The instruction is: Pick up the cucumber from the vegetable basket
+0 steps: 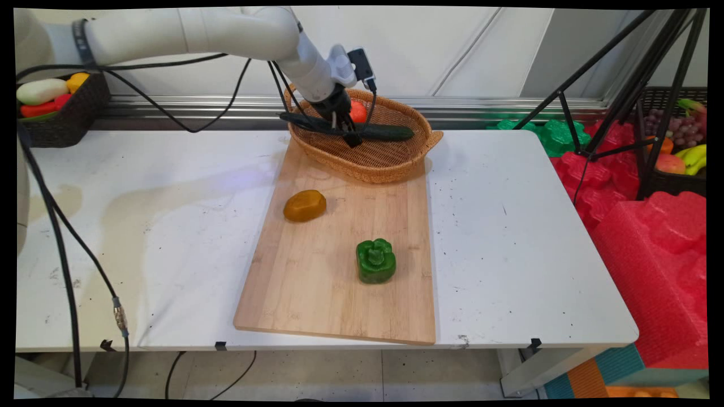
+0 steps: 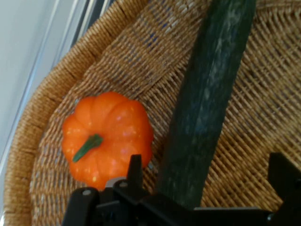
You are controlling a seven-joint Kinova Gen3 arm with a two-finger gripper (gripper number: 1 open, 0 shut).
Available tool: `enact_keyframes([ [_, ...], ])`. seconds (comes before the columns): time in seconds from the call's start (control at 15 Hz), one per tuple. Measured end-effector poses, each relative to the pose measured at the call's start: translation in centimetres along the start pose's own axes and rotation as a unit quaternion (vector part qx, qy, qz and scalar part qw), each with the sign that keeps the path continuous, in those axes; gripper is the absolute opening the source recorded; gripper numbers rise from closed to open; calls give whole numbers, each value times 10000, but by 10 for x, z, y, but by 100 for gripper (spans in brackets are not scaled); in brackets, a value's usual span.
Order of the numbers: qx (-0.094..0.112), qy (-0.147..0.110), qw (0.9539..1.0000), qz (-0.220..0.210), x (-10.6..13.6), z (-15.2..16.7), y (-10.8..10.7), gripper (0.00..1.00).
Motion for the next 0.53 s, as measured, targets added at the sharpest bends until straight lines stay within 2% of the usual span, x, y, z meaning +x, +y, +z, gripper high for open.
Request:
enact_keyframes([
  [0.47,-94,-99,9997,177,2,28,-6,100],
  [0.53,-107,-104,9997,197,2,31,-6,0],
])
